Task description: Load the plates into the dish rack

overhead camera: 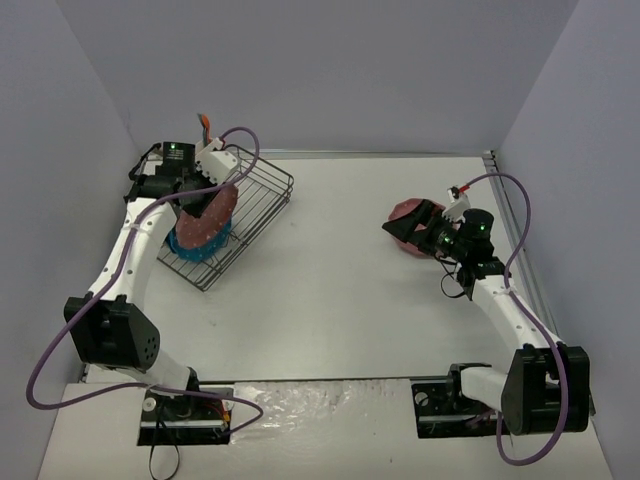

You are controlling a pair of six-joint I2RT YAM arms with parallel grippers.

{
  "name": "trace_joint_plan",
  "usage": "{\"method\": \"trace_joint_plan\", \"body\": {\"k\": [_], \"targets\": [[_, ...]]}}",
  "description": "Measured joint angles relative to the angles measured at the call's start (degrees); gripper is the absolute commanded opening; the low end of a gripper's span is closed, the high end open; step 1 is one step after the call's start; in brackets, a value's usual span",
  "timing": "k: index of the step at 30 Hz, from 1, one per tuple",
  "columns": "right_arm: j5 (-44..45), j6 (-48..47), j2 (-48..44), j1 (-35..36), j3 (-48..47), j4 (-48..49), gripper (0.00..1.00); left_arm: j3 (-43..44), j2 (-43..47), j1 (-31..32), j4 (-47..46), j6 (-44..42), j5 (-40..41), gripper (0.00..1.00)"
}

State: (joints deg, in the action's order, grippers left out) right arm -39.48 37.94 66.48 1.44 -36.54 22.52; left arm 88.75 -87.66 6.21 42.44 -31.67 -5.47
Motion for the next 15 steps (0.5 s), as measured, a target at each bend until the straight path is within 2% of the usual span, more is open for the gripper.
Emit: {"method": "trace_joint_plan", "body": {"k": [10,13,15], "targets": [[-0.6,0.1,0.2,-0.8,0.5,0.2,1.0,-4.0,-2.6,-0.3,-1.0,-0.7,-2.3,0.0],[-0.6,0.0,0.2,-0.8,0.5,0.2,1.0,-4.4,-4.0,-0.3,-1.6,-0.1,-2.4,0.08],[-0.5,-0.2,0.2,-0.8,0.5,0.1,1.0,-4.6,-4.3,-0.3,-2.2,0.5,-2.5,0.16]]}}
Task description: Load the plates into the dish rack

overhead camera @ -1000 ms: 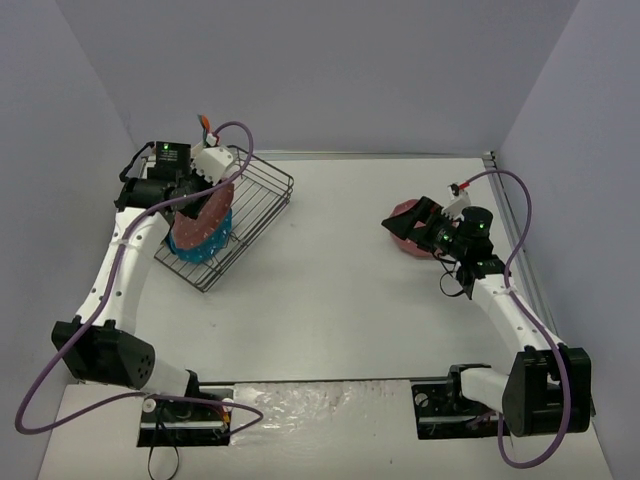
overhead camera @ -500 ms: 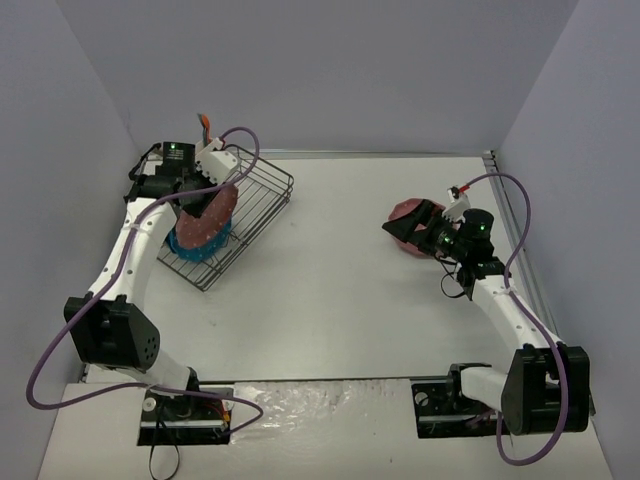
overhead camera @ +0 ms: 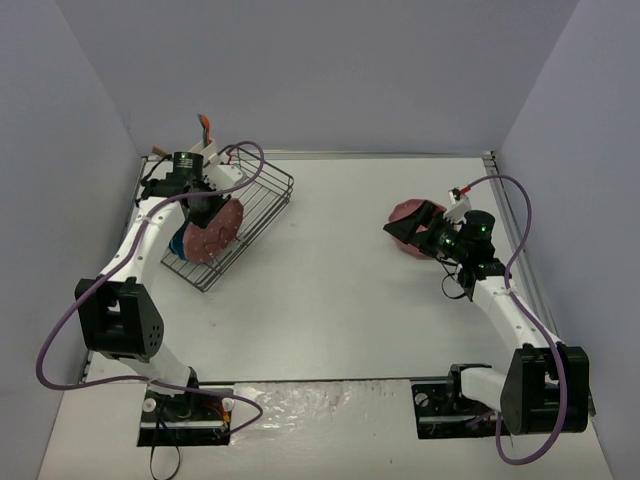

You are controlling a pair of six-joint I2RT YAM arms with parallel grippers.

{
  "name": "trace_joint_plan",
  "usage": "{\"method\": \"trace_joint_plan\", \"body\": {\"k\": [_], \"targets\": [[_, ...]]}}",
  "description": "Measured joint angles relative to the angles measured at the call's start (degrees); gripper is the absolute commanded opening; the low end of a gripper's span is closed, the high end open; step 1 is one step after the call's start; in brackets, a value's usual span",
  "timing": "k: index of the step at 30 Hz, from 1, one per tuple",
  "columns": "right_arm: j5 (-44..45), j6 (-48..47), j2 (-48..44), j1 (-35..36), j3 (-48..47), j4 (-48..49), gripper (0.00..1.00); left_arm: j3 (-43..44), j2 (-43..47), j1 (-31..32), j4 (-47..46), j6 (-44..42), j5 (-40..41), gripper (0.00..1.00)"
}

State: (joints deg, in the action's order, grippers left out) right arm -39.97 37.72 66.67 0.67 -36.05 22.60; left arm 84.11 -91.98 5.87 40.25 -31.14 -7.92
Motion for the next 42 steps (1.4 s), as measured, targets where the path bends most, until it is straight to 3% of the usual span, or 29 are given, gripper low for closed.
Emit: {"method": "trace_joint_plan", "body": {"k": [4,12,21,31,34,36,42], "targets": [[0.6,-0.6,0.0,0.0,0.0,-0.7,1.0,-1.1,0.0,0.0,-1.5,0.5,0.2,0.35],[2.3,-1.1,0.0,0.0,0.0,-1.5,1.0,-4.0,0.1,-1.0,-7.7,0.2,3.2,0.51],[7.2,-3.5,-0.1,0.0,0.0,-5.7,1.0,-5.4,3.2,-0.7,-8.6,2.8,2.2,0.7],[25.5,-3.9,1.3,-2.1,-2.8,-14.7,0.99,-6.2,16.9,-0.6,-13.4,13.8,2.2,0.79],[32.4,-3.6,3.8,-2.2,-4.2,-16.4,0.98,-7.9,20.8,-0.6,-14.7,17.4,2.9,0.89],[35.5,-3.2,6.0,-2.6,-5.0,-17.2,0.97,-10.6,23.7,-0.6,-16.1,19.7,4.5,0.97],[41.9,-1.0,15.9,-4.5,-8.9,-18.3,0.94,-24.2,33.3,-0.7,-21.2,26.7,13.1,0.97]]}}
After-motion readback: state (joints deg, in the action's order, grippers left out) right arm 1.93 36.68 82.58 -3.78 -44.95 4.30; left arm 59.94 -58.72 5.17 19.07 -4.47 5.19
